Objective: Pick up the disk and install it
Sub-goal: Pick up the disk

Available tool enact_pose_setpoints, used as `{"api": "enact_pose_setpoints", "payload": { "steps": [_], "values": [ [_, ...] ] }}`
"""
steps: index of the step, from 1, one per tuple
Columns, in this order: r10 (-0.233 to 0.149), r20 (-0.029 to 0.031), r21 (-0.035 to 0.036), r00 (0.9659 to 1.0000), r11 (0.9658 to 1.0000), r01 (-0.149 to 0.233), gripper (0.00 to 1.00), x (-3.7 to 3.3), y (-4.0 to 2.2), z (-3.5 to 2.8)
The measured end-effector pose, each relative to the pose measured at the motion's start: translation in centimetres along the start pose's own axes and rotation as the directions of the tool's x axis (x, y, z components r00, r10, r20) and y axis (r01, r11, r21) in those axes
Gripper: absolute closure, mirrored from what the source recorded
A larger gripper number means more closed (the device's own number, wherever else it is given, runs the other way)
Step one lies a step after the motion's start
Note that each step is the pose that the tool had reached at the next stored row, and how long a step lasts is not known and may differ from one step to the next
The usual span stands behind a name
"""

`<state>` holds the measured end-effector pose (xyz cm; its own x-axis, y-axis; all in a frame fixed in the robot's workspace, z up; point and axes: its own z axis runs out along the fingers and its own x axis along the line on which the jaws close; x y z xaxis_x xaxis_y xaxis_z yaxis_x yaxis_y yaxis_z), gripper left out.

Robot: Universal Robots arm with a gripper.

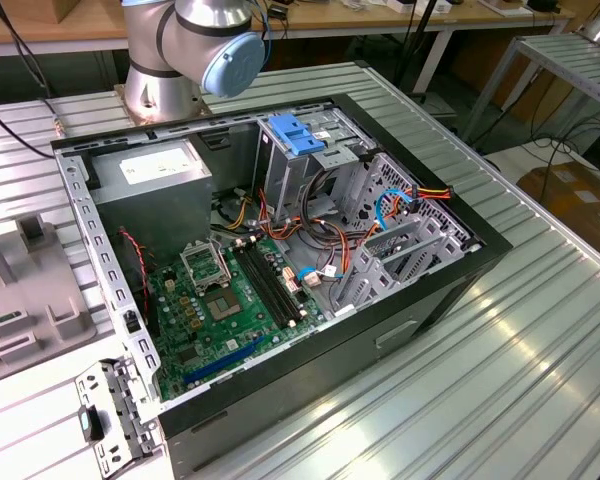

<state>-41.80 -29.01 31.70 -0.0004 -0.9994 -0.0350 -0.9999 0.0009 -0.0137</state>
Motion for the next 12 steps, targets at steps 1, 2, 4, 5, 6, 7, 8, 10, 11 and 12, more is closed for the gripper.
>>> {"api": "enact_pose_setpoints", "payload": {
  "steps": [1, 2, 4, 5, 6, 7, 8, 10, 11, 12],
  "values": [
    [0.000, 0.0001, 0.0000, 1.0000, 1.0000, 0.000, 0.64, 0.00, 0.00, -0.11],
    [0.000, 0.0002, 0.0000, 1.0000, 1.0000, 0.000, 0.64, -0.01, 0.00, -0.20],
    [0.000, 0.0004, 0.0000, 1.0000, 1.0000, 0.000, 0.64, -0.01, 0.00, -0.34],
    [0.000, 0.0005, 0.0000, 1.0000, 1.0000, 0.000, 0.64, -0.02, -0.01, -0.42],
    [0.000, 0.0008, 0.0003, 1.0000, 1.0000, 0.000, 0.64, -0.02, -0.01, -0.48],
    [0.000, 0.0008, 0.0000, 1.0000, 1.0000, 0.000, 0.64, -0.02, -0.01, -0.55],
    [0.000, 0.0008, -0.0001, 1.0000, 1.0000, 0.000, 0.64, -0.02, -0.01, -0.61],
    [0.000, 0.0011, 0.0000, 1.0000, 1.0000, 0.000, 0.64, -0.03, -0.01, -0.77],
    [0.000, 0.0011, 0.0000, 1.0000, 1.0000, 0.000, 0.64, -0.03, -0.01, -0.87],
    [0.000, 0.0011, 0.0000, 1.0000, 1.0000, 0.000, 0.64, -0.03, -0.01, -0.94]
  ]
}}
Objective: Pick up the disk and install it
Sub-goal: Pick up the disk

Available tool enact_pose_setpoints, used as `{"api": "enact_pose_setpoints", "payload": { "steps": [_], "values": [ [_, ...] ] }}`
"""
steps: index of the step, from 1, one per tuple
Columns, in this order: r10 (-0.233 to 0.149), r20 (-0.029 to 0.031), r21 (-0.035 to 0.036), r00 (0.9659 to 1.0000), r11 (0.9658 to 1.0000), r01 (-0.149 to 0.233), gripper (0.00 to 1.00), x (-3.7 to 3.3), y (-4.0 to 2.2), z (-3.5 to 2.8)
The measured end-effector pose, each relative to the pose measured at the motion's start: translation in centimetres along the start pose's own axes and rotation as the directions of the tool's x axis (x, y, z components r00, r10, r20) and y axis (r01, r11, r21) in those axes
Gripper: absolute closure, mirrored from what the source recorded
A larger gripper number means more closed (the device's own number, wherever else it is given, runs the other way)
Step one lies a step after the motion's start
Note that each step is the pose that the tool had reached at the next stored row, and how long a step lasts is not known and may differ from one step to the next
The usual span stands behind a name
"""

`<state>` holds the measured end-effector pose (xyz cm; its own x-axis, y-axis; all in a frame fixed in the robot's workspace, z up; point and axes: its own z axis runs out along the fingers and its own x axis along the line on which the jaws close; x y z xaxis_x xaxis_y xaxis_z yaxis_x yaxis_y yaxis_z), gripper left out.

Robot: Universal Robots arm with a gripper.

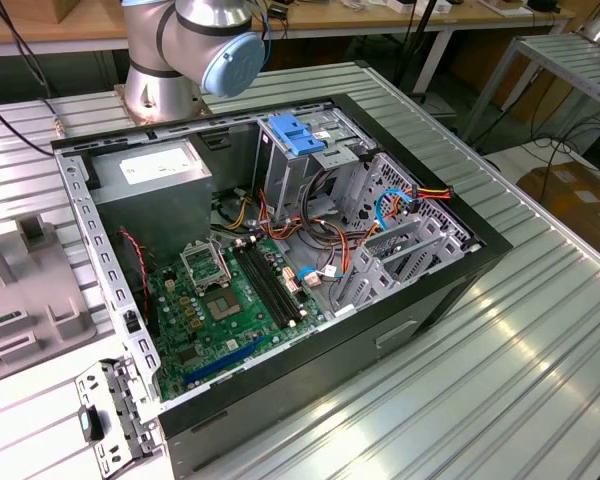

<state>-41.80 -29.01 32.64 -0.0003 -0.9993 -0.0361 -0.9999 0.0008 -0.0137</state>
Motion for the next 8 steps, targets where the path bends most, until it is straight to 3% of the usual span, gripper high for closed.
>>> {"api": "enact_pose_setpoints", "payload": {
  "steps": [8],
  "values": [
    [0.000, 0.0000, 0.0000, 1.0000, 1.0000, 0.000, 0.64, -0.02, -0.01, -0.54]
  ]
}}
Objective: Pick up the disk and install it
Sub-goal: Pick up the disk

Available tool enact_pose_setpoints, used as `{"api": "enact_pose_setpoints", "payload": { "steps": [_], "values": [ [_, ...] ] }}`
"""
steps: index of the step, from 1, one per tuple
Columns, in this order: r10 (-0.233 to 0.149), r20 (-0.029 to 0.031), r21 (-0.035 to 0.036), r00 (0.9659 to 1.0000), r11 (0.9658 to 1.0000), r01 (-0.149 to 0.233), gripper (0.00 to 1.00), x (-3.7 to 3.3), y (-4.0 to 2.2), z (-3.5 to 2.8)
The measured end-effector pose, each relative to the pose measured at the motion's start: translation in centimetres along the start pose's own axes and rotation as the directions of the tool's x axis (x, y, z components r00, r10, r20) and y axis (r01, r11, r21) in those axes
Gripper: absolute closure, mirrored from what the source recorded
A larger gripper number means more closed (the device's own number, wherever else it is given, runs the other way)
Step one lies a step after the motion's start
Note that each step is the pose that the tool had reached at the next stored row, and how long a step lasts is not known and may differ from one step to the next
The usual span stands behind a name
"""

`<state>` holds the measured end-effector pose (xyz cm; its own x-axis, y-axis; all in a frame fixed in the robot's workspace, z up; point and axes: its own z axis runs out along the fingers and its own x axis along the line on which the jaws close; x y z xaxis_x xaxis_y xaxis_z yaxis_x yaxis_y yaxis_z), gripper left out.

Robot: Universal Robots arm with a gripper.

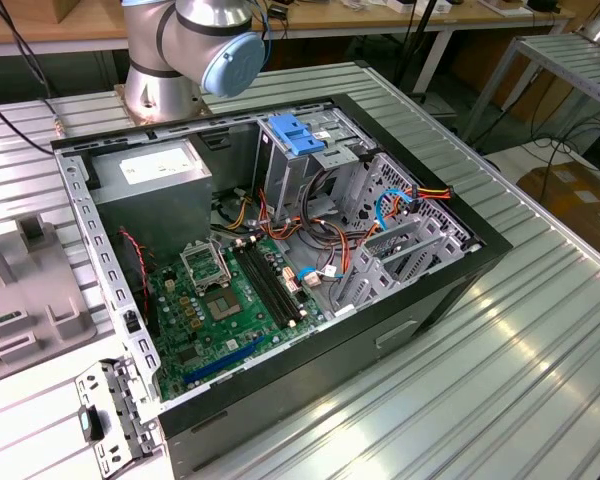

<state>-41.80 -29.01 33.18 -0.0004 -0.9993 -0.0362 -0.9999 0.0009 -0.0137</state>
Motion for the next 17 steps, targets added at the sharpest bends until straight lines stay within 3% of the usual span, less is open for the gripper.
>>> {"api": "enact_pose_setpoints", "payload": {
  "steps": [17],
  "values": [
    [0.000, 0.0017, 0.0000, 1.0000, 1.0000, 0.000, 0.64, -0.05, -0.02, -1.40]
  ]
}}
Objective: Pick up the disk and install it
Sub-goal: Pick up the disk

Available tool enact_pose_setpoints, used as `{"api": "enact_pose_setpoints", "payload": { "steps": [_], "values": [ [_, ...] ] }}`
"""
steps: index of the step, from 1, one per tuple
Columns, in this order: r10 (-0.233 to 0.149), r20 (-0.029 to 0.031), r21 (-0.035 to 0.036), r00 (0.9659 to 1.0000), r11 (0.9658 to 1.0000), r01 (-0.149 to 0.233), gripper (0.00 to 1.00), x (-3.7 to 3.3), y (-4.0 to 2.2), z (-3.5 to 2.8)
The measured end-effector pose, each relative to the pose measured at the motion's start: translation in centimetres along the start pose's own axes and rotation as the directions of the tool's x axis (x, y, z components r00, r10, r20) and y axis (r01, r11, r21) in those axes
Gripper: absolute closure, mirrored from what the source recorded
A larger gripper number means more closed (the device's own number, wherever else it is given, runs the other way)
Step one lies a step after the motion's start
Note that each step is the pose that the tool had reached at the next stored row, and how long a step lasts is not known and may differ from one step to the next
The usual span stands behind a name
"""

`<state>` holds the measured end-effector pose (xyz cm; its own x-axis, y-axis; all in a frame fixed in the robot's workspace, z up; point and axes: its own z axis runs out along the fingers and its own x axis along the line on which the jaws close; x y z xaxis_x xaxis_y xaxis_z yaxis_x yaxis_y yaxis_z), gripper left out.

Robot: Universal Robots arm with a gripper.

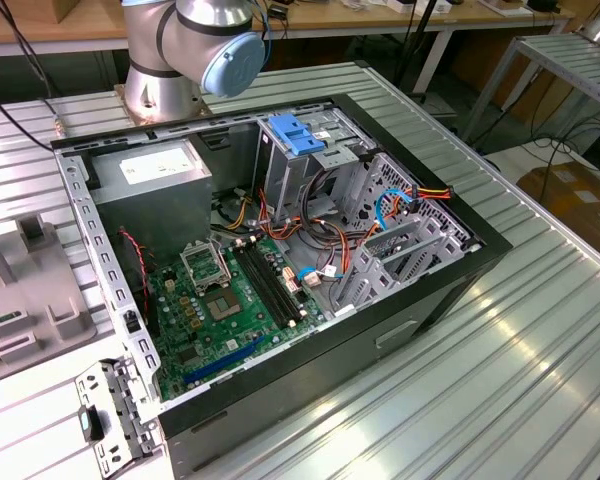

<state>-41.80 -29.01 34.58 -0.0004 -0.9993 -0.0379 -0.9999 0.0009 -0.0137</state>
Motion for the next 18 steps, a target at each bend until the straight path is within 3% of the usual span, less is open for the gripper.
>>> {"api": "enact_pose_setpoints", "payload": {
  "steps": [7, 18],
  "values": [
    [0.000, 0.0008, 0.0000, 1.0000, 1.0000, 0.000, 0.64, -0.02, -0.01, -0.61],
    [0.000, 0.0015, 0.0000, 1.0000, 1.0000, 0.000, 0.64, -0.08, -0.03, -2.13]
  ]
}}
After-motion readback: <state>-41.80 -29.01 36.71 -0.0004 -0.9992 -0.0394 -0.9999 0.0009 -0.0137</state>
